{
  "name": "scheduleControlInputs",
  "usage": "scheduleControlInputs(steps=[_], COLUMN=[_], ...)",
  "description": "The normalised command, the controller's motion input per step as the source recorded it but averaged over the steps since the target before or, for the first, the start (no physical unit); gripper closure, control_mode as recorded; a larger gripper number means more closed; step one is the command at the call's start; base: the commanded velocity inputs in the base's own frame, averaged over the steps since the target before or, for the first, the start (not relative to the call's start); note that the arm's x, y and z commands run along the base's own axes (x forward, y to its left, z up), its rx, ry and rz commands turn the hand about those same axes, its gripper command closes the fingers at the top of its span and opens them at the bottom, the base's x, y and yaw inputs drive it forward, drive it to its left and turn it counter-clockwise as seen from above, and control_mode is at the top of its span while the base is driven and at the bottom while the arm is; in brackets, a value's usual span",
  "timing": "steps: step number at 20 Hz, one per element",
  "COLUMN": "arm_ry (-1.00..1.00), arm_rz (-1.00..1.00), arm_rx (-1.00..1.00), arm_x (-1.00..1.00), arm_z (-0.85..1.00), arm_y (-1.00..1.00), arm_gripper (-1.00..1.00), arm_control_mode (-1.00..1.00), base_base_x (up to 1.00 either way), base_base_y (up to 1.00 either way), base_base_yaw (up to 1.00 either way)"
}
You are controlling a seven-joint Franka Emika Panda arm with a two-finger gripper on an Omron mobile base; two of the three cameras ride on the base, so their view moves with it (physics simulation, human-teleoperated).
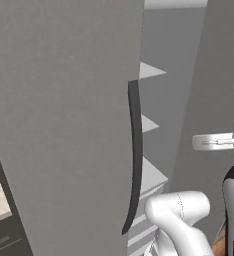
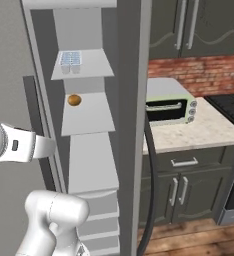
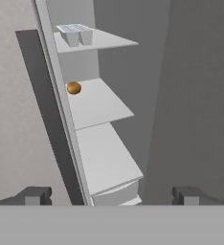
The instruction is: Open the freezer door, pick up the ice cube tray from the freezer, and place it on the dining counter.
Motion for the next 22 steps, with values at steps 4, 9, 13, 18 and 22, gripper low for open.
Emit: scheduleControlInputs(steps=[4, 9, 13, 18, 22], arm_ry=[0.0, 0.0, 0.0, 0.0, 0.0], arm_rz=[0.0, 0.0, 0.0, 0.0, 0.0], arm_rx=[0.0, 0.0, 0.0, 0.0, 0.0], arm_x=[0.0, 0.0, 0.0, 0.0, 0.0], arm_z=[0.0, 0.0, 0.0, 0.0, 0.0], arm_y=[0.0, 0.0, 0.0, 0.0, 0.0], arm_gripper=[-1.0, -1.0, -1.0, -1.0, -1.0], arm_control_mode=[1.0, 1.0, 1.0, 1.0, 1.0], base_base_x=[0.42, 0.39, 0.34, 0.44, 0.56], base_base_y=[-0.16, -0.24, -0.29, -0.25, -0.29], base_base_yaw=[-0.06, -0.02, 0.0, 0.0, 0.0])
